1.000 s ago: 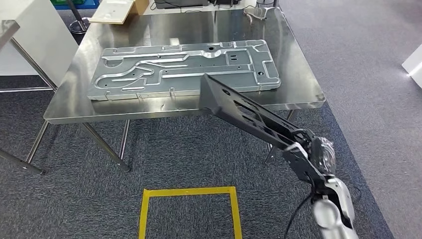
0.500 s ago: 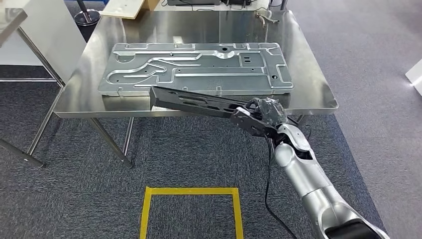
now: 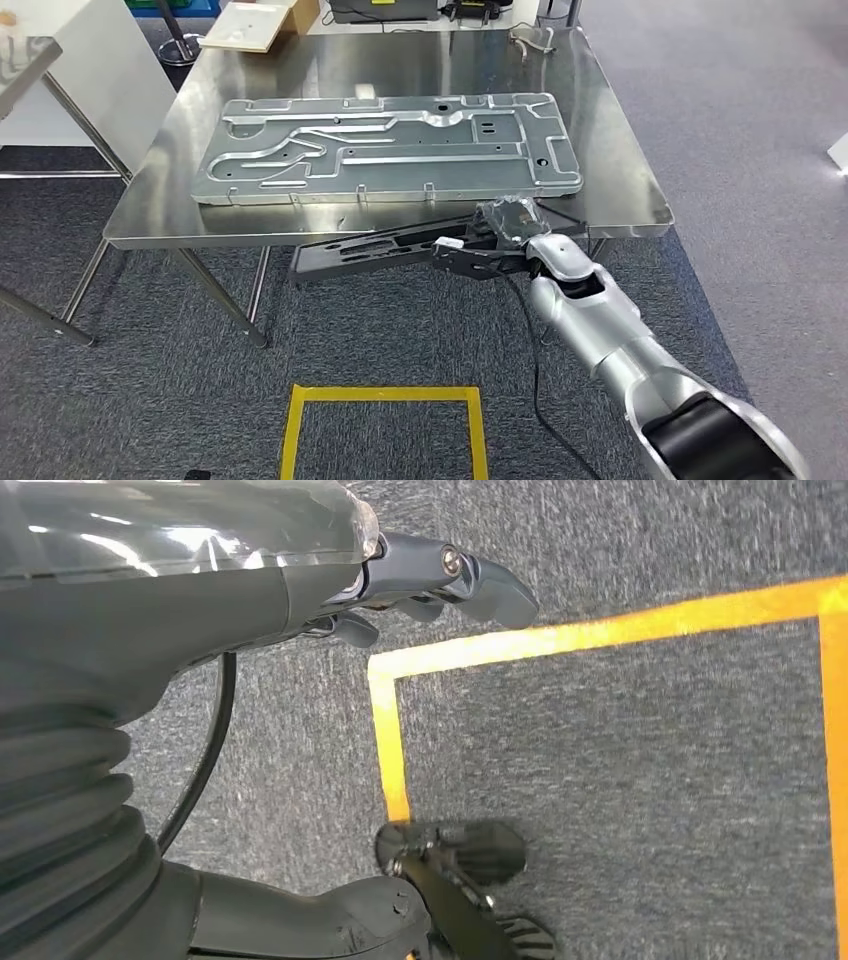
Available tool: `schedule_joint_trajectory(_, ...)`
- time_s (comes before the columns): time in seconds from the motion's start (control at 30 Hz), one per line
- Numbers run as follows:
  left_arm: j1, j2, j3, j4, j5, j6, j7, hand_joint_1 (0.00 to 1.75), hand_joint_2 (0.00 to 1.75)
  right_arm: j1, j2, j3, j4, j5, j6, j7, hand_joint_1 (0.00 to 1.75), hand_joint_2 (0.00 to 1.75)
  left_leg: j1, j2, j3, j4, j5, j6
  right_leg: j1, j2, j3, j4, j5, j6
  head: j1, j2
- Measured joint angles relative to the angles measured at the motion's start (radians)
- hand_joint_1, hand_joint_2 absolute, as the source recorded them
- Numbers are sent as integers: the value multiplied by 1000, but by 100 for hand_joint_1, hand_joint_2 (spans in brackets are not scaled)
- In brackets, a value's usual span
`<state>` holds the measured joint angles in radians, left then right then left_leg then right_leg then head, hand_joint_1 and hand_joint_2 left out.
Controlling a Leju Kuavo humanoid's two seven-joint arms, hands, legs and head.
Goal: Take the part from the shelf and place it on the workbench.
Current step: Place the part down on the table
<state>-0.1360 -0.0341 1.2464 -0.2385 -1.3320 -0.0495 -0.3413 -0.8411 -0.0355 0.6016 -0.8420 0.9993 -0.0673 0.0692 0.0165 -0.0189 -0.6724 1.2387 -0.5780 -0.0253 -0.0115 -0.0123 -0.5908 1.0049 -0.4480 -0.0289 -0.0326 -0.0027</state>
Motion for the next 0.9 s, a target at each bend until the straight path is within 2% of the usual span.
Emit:
schedule_joint_trajectory(0.03, 2, 1, 0, 0, 2, 0, 2, 0, 175, -11, -10, 14, 2, 17, -2, 3, 175, 175, 1, 1, -28, 39, -8, -3, 0, -4, 2, 1, -2, 1, 0, 0)
schedule_joint_trajectory(0.07, 4, 2, 0, 1, 3, 1, 4, 0, 175, -18, -23, 26, -1, 30, -2, 6, 175, 175, 3, 2, -40, 47, 3, -6, -1, -8, 5, 2, -6, 4, 0, 0)
schedule_joint_trajectory(0.1, 6, 2, 0, 1, 4, 1, 6, 0, 175, -23, -38, 35, -8, 37, -3, 7, 175, 175, 5, 3, -32, 17, 32, -8, -2, -13, 9, 4, -10, 7, 0, 0)
schedule_joint_trajectory(0.17, 9, 2, -1, 1, 6, 0, 8, 0, 175, -38, -73, 52, -35, 44, -1, 9, 175, 175, 7, 6, 15, -100, 105, -9, -3, -22, 15, 13, -21, 18, 0, 0)
schedule_joint_trajectory(0.2, 9, 2, -1, 2, 8, 0, 8, 0, 175, -50, -92, 60, -51, 46, 2, 10, 175, 175, 6, 5, 34, -148, 128, -3, -3, -25, 16, 18, -27, 25, 0, 0)
schedule_joint_trajectory(0.23, 10, 3, -1, 2, 9, -1, 9, 0, 175, -63, -109, 67, -67, 48, 5, 12, 175, 175, 4, 2, 45, -177, 138, 5, -1, -28, 17, 20, -31, 31, 0, 0)
schedule_joint_trajectory(0.3, 13, 3, -2, 2, 9, -2, 9, 0, 175, -82, -133, 77, -96, 50, 11, 16, 175, 175, 3, -6, 48, -190, 137, 26, 0, -29, 21, 24, -33, 40, 0, 0)
schedule_joint_trajectory(0.37, 14, 3, -3, 2, 9, -2, 9, 0, 175, -91, -145, 82, -124, 52, 12, 17, 175, 175, 6, -11, 61, -197, 134, 41, -3, -24, 19, 38, -40, 45, 0, 0)
schedule_joint_trajectory(0.4, 14, 3, -4, 2, 9, -2, 8, 0, 175, -95, -147, 84, -136, 51, 12, 18, 175, 175, 6, -14, 71, -200, 132, 48, -4, -18, 4, 65, -51, 47, 0, 0)
schedule_joint_trajectory(0.43, 12, 3, -4, 2, 9, -2, 8, 0, 175, -101, -146, 84, -148, 50, 12, 19, 175, 175, 6, -16, 78, -203, 129, 54, -5, -12, -24, 111, -67, 48, 0, 0)
schedule_joint_trajectory(0.5, 10, 3, -4, 2, 9, -2, 7, 0, 175, -110, -135, 85, -161, 47, 13, 23, 175, 175, 3, -18, 88, -204, 120, 62, -4, -3, -105, 233, -103, 47, 0, 0)
schedule_joint_trajectory(0.53, 10, 3, -5, 2, 9, -2, 7, 0, 175, -112, -127, 85, -164, 46, 14, 25, 175, 175, 2, -19, 96, -204, 113, 65, -4, -1, -140, 277, -110, 45, 0, 0)
schedule_joint_trajectory(0.57, 12, 3, -5, 2, 9, -2, 7, 0, 175, -111, -119, 85, -166, 45, 13, 27, 175, 175, 0, -21, 106, -204, 105, 66, -2, 0, -162, 291, -101, 42, 0, 0)
schedule_joint_trajectory(0.6, 14, 3, -5, 2, 9, -1, 7, 0, 175, -111, -112, 84, -167, 45, 12, 30, 175, 175, -3, -22, 118, -204, 96, 67, 0, 1, -168, 270, -73, 37, 0, 0)
schedule_joint_trajectory(0.67, 19, 2, -5, 4, 9, 0, 8, 0, 175, -111, -99, 79, -170, 45, 7, 35, 175, 175, -7, -25, 142, -205, 76, 65, 12, -1, -144, 151, 24, 14, 0, 0)
schedule_joint_trajectory(0.7, 20, 0, -5, 5, 9, 0, 8, 0, 175, -112, -92, 75, -171, 46, 4, 38, 175, 175, -9, -25, 151, -207, 68, 62, 19, -2, -129, 93, 61, 2, 0, 0)
schedule_joint_trajectory(0.73, 21, -1, -5, 7, 9, 1, 8, 0, 175, -113, -84, 72, -172, 46, 0, 39, 175, 175, -9, -24, 156, -210, 60, 57, 25, -2, -115, 49, 83, -6, 0, 0)
schedule_joint_trajectory(0.77, 22, -2, -5, 9, 9, 1, 9, 0, 175, -114, -77, 69, -173, 47, -4, 41, 175, 175, -8, -22, 161, -213, 57, 52, 30, -1, -108, 26, 88, -10, 0, 0)
schedule_joint_trajectory(0.8, 22, -2, -5, 9, 8, 1, 9, 0, 175, -114, -72, 66, -175, 49, -8, 42, 175, 175, -8, -18, 167, -217, 58, 44, 32, 2, -99, 15, 80, -12, 1, 0)
schedule_joint_trajectory(0.87, 20, 0, -6, 9, 7, 0, 9, 0, 175, -112, -69, 59, -180, 55, -18, 47, 175, 175, -9, -9, 173, -208, 62, 34, 26, 5, -72, -10, 75, -13, 1, 0)
schedule_joint_trajectory(0.9, 19, 0, -6, 10, 7, 0, 9, 0, 175, -111, -70, 54, -181, 59, -26, 51, 175, 175, -9, -5, 164, -185, 60, 30, 22, 4, -55, -21, 71, -15, 0, 0)
